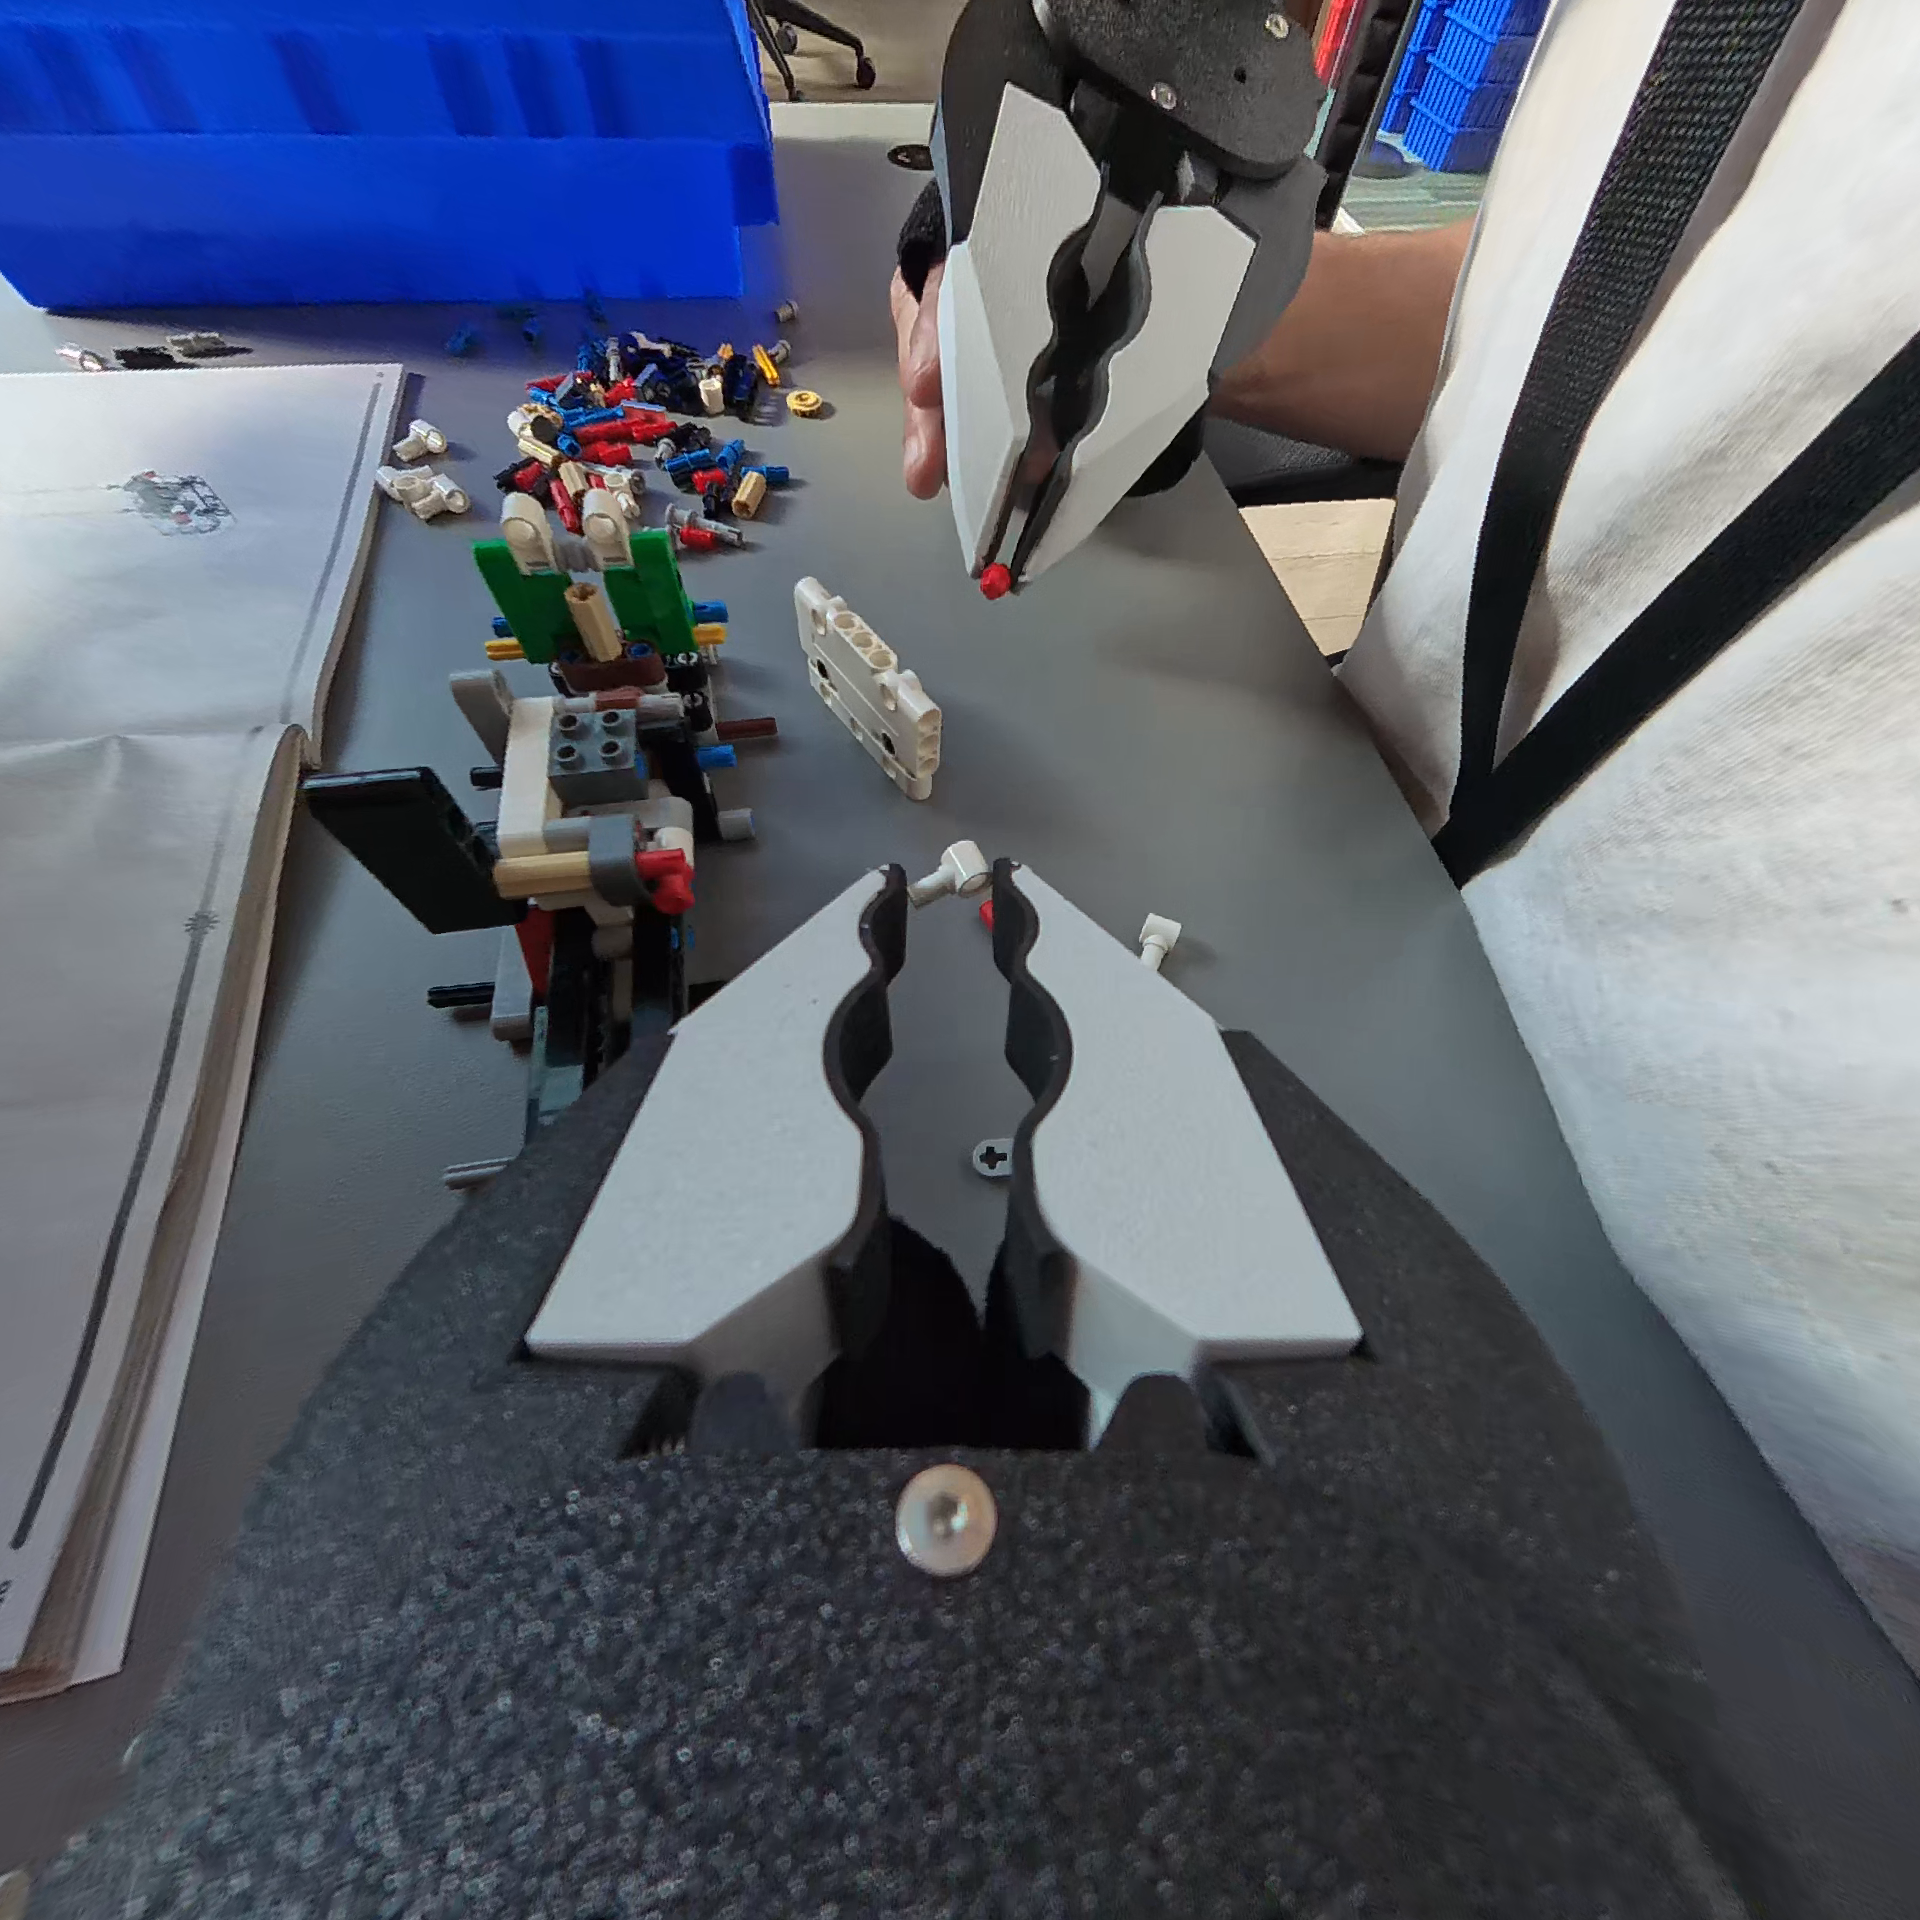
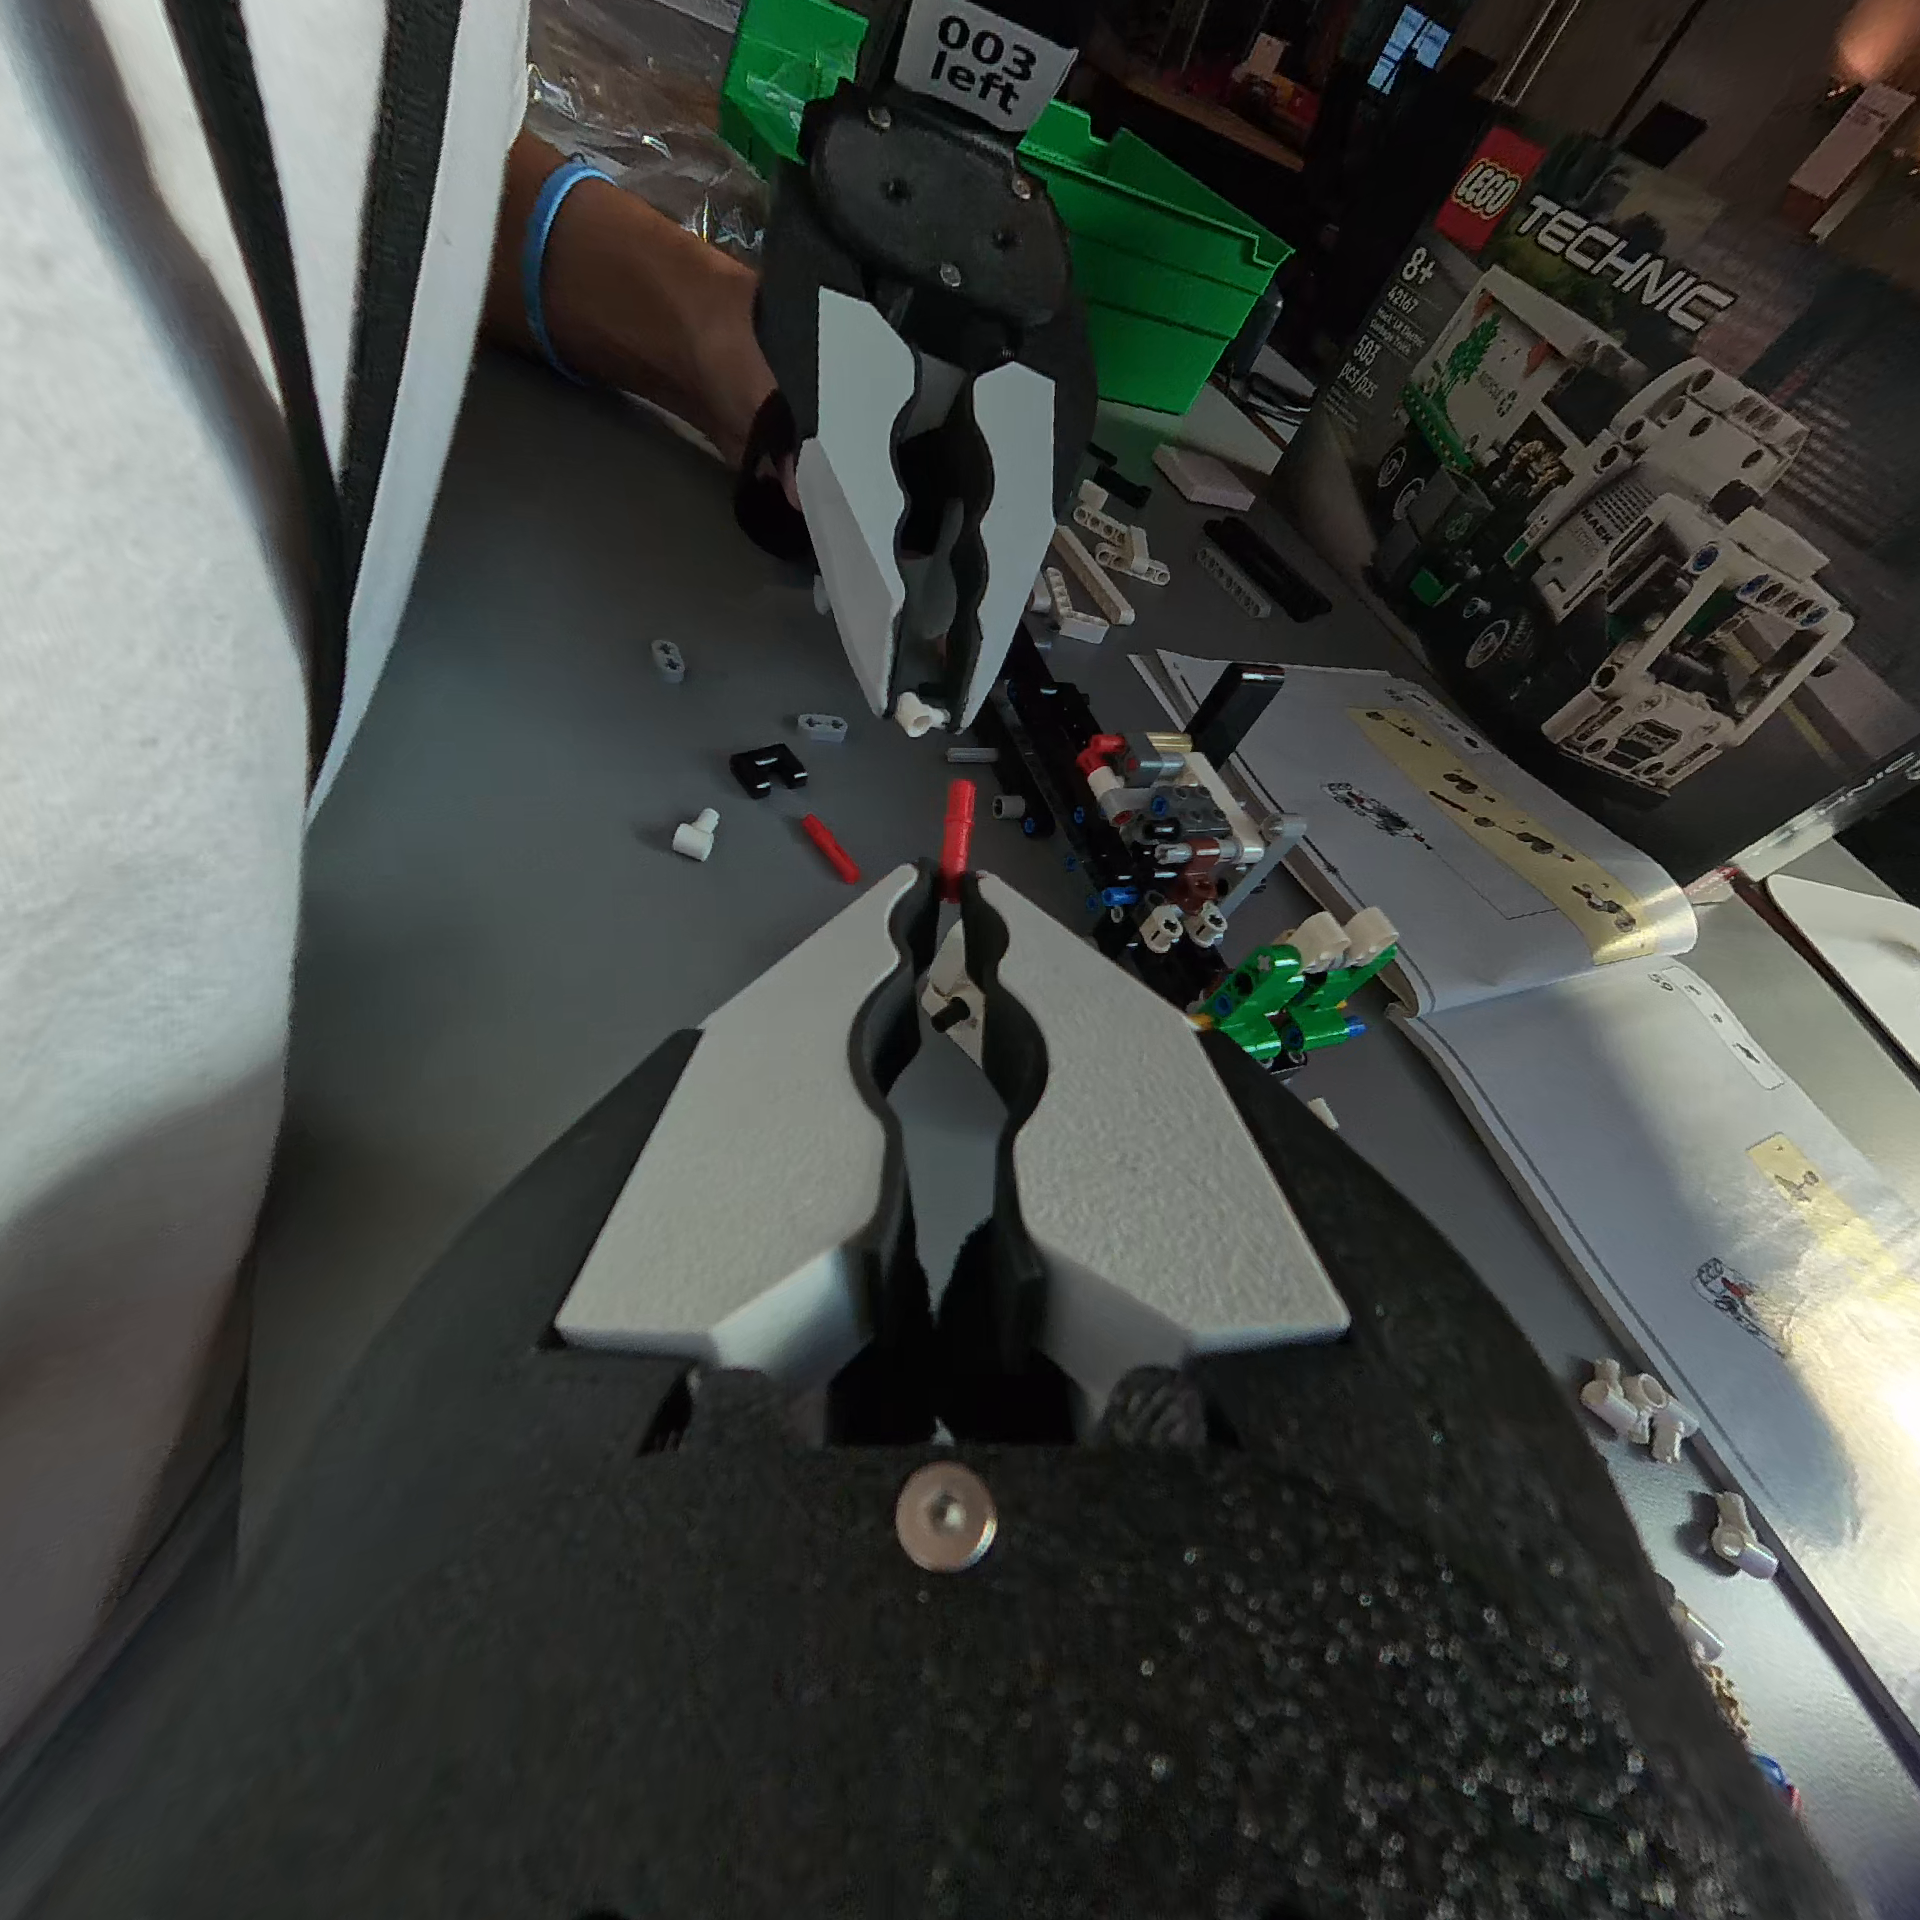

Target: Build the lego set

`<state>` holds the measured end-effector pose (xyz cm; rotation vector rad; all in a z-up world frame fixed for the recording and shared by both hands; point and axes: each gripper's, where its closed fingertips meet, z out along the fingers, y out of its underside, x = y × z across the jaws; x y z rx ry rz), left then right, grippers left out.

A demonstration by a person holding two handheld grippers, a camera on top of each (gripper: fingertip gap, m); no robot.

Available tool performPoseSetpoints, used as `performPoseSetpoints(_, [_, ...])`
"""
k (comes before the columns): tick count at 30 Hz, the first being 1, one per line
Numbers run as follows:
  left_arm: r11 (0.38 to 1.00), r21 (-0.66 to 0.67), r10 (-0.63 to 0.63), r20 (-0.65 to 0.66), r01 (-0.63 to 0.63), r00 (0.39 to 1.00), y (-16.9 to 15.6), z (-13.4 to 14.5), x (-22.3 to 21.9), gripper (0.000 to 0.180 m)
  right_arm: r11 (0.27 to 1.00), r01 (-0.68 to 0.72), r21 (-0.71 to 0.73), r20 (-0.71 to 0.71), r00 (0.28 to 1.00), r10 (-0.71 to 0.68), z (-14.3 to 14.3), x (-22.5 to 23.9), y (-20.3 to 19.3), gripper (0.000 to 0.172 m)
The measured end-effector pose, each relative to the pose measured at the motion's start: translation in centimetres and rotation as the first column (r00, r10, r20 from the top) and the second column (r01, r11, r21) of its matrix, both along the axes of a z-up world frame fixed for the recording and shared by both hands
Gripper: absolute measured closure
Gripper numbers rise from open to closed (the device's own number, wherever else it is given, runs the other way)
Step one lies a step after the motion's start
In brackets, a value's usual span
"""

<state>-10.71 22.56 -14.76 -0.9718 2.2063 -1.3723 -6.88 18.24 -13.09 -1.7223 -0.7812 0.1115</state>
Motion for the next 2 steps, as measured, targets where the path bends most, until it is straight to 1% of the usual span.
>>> performPoseSetpoints(2, [1.0,-0.004,-0.001,0.0,0.001,1.0,0.0,0.05,-0.01,0.167,1.0,0.003,-0.003,-0.019,1.0,-0.004,0.14,0.15,0.06,0.169])
